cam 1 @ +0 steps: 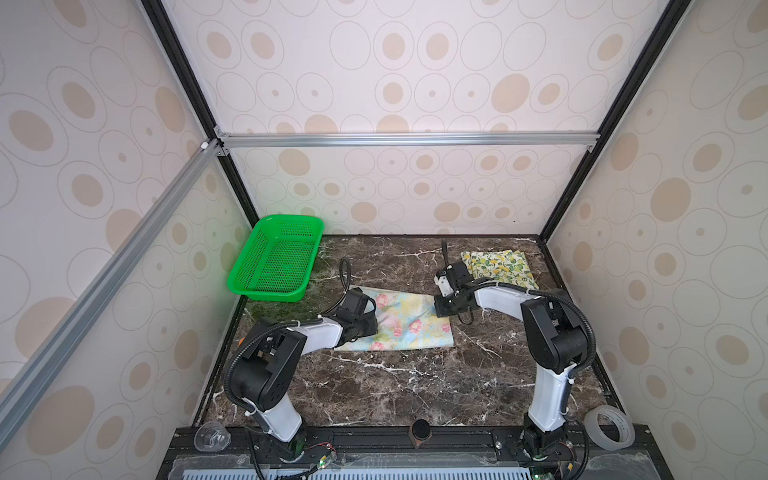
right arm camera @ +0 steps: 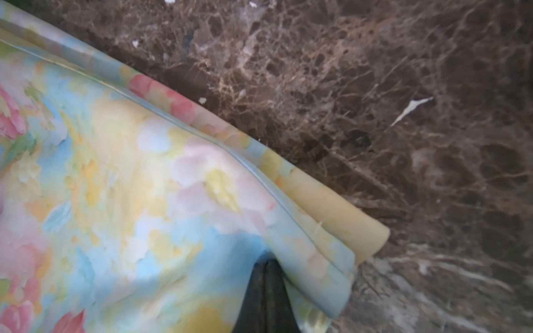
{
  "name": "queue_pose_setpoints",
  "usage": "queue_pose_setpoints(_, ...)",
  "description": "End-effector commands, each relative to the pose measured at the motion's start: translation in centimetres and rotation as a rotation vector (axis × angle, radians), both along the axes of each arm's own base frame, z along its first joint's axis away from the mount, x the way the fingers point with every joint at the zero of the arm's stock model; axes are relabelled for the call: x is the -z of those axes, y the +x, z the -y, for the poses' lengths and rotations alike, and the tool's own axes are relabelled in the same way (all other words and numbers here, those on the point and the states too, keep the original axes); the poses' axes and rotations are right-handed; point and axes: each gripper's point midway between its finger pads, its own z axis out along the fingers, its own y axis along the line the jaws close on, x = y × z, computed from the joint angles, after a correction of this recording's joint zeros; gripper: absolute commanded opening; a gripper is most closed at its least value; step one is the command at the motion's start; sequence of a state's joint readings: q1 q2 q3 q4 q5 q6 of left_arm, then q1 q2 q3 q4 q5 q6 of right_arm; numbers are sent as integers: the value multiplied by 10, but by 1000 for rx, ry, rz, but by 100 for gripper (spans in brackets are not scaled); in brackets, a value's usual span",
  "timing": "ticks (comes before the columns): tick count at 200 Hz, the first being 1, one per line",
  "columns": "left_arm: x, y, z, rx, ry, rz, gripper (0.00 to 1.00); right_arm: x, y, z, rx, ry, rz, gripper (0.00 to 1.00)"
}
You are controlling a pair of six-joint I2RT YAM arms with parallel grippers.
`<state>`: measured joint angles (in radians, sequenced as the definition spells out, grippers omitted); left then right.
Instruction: Fold and stack the skirts
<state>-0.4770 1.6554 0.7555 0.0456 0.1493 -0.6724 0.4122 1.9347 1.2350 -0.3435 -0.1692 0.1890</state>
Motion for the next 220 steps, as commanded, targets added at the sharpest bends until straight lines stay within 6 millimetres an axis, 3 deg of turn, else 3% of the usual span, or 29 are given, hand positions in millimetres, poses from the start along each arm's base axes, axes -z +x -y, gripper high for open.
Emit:
queue_pose_setpoints(1, -7, -7, -7, 2, 70, -37, 13, -20, -15, -1, -27, 28, -16, 0)
queue_pose_setpoints(52, -56, 18, 24, 87, 27, 84, 14, -46, -39, -7, -2, 155, -11, 2)
queue_pose_setpoints(88, -77, 25, 73, 231, 16, 146, 14, -47, -55, 1, 37, 200, -32, 6)
queue_pose_setpoints(103, -84, 28, 100, 301, 3, 169, 14, -44, -58, 11, 79, 220, -40, 15)
queue_pose_setpoints(124, -83, 30, 136, 380, -43, 168, 14, -39, -63, 23, 136, 270, -61, 32)
queue_pose_setpoints(151, -69, 26, 170, 466, -43, 145, 14, -35, -67, 34, 179, 312, -68, 39)
queue_pose_setpoints(184, -49, 22, 190, 509, -30, 101, 13, -31, -66, 45, 215, 334, -64, 46)
queue_pose_setpoints(220, -35, 22, 198, 522, -21, 73, 13, -20, -60, 45, 226, 358, -81, 48)
